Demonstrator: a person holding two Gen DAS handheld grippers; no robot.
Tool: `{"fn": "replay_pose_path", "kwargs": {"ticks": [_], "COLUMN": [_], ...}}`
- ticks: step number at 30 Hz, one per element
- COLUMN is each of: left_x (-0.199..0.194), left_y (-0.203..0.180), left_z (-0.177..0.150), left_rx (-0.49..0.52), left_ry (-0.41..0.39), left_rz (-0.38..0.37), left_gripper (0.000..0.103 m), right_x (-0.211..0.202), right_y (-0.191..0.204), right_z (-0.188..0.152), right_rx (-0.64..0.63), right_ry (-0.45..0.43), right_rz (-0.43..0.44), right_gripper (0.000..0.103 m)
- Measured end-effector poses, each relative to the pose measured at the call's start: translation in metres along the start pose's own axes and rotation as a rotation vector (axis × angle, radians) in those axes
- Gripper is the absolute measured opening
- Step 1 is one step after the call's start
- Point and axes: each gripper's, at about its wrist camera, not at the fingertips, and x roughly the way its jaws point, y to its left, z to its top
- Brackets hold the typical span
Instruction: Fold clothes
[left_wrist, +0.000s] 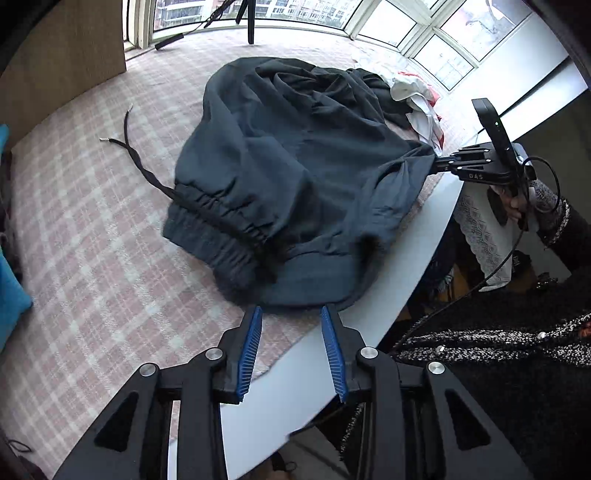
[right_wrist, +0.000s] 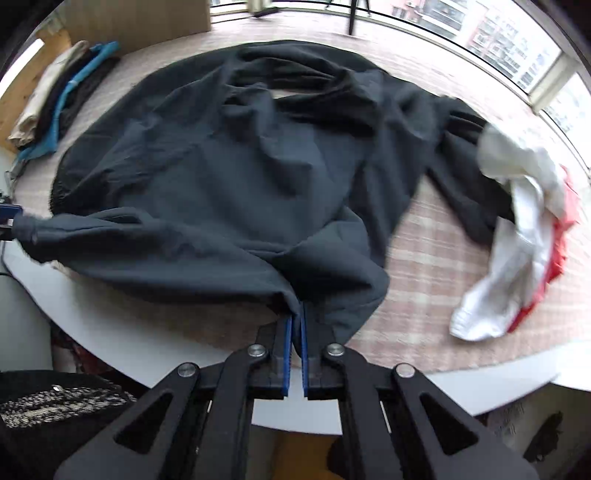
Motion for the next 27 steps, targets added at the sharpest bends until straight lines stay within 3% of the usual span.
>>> {"fn": "replay_pose_path", "kwargs": {"ticks": [2,6,8,11,14,16,17,19,21,25,27], "left_x": [0.004,0.03,0.045,0.061,0.084,0.097,0.103,0.105,0.103,0.051,0.008], "left_y": [0.021,0.062,0.072,0.062,0.049,0.043,0.042,0.042,0.042,0.03,0.026], "left_z": [0.011,0.014,0.021,0.03,0.043,0.052,0.058,0.068,0.079,0.103,0.114], "left_rx": [-0.041,-0.135,-0.161,-0.108,-0.013,0.021,0.023,0.006,-0.005,0.115,0.207], "left_ry": [-0.007,0.023,0.027,0.022,0.033,0.033,0.026,-0.021,-0.044,-0.115,-0.169], "left_rz": [0.029,0.098,0.105,0.067,0.154,0.184,0.185,0.153,0.165,0.3,0.421], "left_gripper": [0.034,0.035,0.034,0.033,0.034,0.033,0.032,0.009,0.006,0.005,0.006], "right_x": [0.001,-0.015,-0.028,-0.049,-0.061,-0.06,-0.056,-0.038,-0.03,0.0,0.033], "right_y": [-0.021,-0.019,-0.005,0.016,0.032,0.024,0.016,0.002,0.005,0.036,0.049], "right_z": [-0.007,-0.001,0.007,0.017,0.024,0.036,0.036,0.035,0.036,0.059,0.07], "right_rx": [0.026,-0.008,-0.065,-0.152,-0.22,-0.189,-0.14,-0.012,0.06,0.108,0.147], "right_ry": [0.061,0.062,0.031,-0.013,-0.053,-0.042,-0.029,-0.018,-0.038,-0.136,-0.073], "right_rz": [-0.057,-0.131,-0.19,-0.256,-0.295,-0.283,-0.237,-0.083,0.064,0.25,0.311], "right_gripper": [0.004,0.008,0.027,0.034,0.042,0.042,0.042,0.042,0.042,0.042,0.042]}}
